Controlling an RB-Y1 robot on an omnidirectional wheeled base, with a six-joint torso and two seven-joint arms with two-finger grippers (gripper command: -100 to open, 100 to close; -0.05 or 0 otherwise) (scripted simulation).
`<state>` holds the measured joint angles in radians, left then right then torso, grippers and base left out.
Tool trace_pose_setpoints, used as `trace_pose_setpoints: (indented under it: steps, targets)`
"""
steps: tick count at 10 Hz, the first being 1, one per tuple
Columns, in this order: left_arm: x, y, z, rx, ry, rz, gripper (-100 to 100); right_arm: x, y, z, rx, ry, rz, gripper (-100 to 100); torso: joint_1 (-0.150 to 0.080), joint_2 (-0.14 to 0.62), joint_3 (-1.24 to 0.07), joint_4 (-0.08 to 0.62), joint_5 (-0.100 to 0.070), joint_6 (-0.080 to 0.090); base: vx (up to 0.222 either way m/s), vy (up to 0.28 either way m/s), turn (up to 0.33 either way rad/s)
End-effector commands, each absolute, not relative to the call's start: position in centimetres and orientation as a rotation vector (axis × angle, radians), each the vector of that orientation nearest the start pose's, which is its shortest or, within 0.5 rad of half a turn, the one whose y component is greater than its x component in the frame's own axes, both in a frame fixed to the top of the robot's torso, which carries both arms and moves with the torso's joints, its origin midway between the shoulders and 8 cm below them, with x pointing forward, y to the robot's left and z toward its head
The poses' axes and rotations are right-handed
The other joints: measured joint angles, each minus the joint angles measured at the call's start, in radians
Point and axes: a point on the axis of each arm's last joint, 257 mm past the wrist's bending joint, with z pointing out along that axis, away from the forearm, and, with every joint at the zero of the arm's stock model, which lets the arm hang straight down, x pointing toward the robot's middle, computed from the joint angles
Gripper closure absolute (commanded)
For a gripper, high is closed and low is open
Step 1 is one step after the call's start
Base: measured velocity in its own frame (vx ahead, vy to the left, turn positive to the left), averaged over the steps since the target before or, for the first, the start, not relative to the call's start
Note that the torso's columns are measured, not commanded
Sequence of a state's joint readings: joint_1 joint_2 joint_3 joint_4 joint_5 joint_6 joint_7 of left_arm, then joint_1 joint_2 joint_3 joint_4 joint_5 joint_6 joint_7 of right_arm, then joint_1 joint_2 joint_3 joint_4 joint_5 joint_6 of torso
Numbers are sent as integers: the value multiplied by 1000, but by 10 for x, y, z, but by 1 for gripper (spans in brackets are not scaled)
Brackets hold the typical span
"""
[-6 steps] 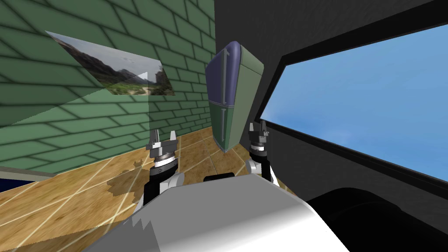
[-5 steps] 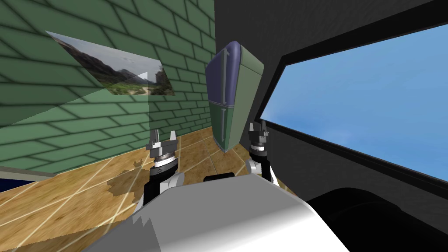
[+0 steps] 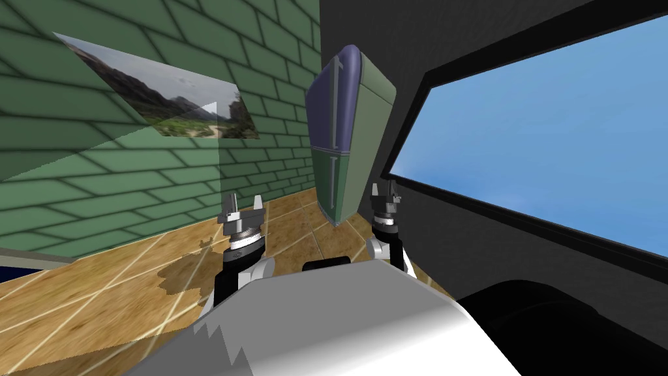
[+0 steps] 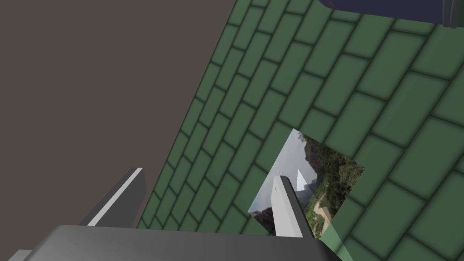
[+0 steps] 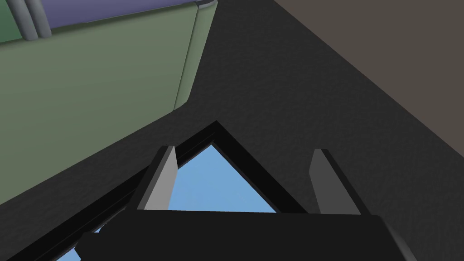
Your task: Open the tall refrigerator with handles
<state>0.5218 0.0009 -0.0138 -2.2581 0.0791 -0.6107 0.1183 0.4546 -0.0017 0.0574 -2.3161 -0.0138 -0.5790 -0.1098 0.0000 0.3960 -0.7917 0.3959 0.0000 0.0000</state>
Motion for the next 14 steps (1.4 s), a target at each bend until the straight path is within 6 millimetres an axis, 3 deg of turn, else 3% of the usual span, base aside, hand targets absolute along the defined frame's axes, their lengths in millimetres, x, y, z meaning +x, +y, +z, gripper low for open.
trace_pose_setpoints:
  steps: [1, 3, 4, 6, 14]
  targets:
    - [326, 286, 28, -693, 478, -1479, 0, 325, -254, 68, 581, 470, 1522, 0, 0, 74, -147, 74, 0, 0, 0, 0, 0]
    - [326, 286, 28, -693, 478, -1479, 0, 325, -254, 68, 581, 470, 1522, 0, 0, 222, -443, 221, 0, 0, 0, 0, 0]
    - [326, 286, 28, -693, 478, -1479, 0, 328, -247, 67, 547, 507, 1514, -100, 0, 295, -590, 295, 0, 0, 8, 3, 11]
    - [326, 286, 28, -693, 478, -1479, 0, 333, -235, 67, 484, 568, 1492, -100, 0, 338, -679, 338, 0, 0, 14, 8, 19]
    - [326, 286, 28, -693, 479, -1479, 0, 355, -173, 65, 89, 784, 1286, -100, 0, 343, -684, 342, 0, 0, 32, 13, 33]
